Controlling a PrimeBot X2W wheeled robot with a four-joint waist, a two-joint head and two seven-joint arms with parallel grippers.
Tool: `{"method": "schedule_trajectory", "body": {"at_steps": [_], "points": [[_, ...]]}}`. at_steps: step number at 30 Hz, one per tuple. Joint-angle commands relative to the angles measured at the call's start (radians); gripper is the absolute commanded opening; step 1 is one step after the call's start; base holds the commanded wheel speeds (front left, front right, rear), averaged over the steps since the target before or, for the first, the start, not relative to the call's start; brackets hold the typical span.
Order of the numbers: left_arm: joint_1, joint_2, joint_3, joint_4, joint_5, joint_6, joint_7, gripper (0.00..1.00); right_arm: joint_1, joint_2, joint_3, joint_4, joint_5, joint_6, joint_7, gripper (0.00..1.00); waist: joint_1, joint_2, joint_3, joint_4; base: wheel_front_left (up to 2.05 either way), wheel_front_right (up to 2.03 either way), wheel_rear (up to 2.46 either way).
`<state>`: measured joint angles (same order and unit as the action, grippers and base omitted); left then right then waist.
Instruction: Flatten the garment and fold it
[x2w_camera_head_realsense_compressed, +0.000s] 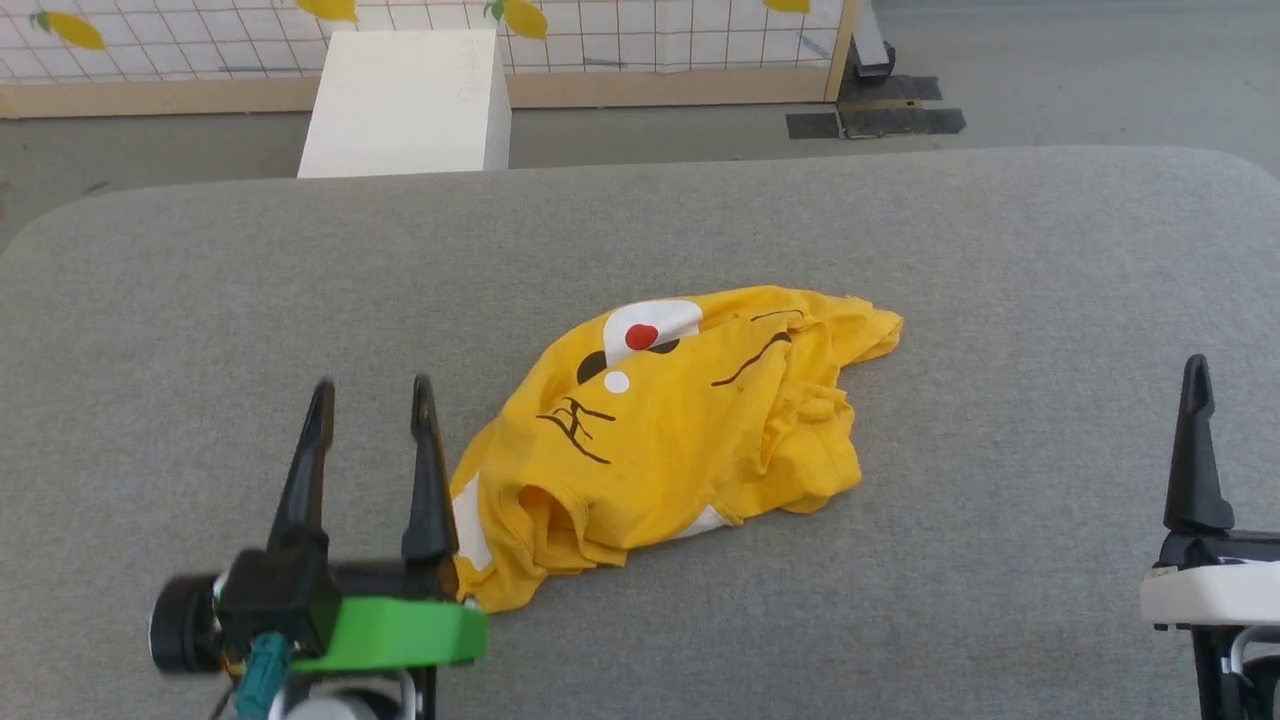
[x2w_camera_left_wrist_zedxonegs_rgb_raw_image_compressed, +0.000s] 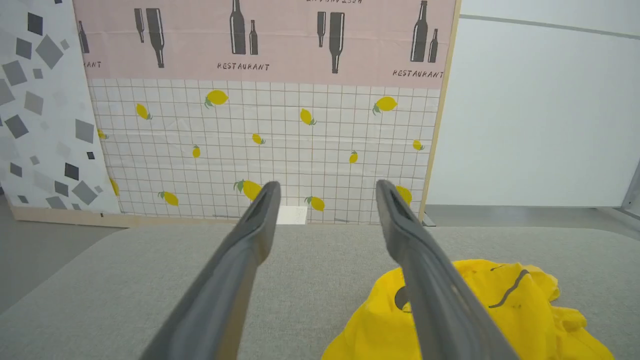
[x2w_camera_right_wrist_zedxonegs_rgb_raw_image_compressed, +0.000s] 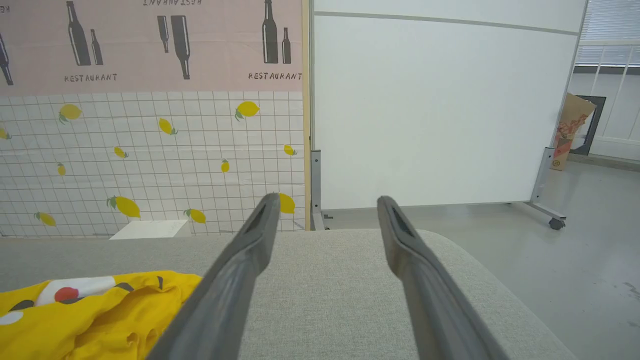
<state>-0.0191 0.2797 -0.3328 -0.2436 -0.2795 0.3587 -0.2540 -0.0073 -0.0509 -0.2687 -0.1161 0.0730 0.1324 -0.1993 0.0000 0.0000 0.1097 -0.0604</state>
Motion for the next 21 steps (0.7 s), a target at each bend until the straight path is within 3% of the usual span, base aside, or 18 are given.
{"method": "schedule_trajectory", "body": {"at_steps": [1, 14, 21], "points": [[0.034, -0.012, 0.012, 0.006, 0.013, -0.011, -0.007, 1.00, 0.012, 0.001, 0.002, 0.004, 0.001, -0.002, 0.000, 1.00, 0.0000, 0.0000, -0.006, 0.001, 0.00, 0.00, 0.00], [0.105, -0.100, 0.099, 0.036, 0.086, -0.116, -0.008, 1.00, 0.008, 0.001, 0.023, 0.002, 0.003, -0.002, 0.040, 1.00, 0.0000, 0.0000, -0.019, 0.041, 0.00, 0.00, 0.00], [0.083, -0.150, 0.131, 0.026, 0.115, -0.156, -0.008, 1.00, -0.172, -0.037, 0.098, -0.020, 0.061, -0.002, 0.250, 1.00, 0.0000, 0.0000, 0.043, 0.062, 0.00, 0.00, 0.00]]}}
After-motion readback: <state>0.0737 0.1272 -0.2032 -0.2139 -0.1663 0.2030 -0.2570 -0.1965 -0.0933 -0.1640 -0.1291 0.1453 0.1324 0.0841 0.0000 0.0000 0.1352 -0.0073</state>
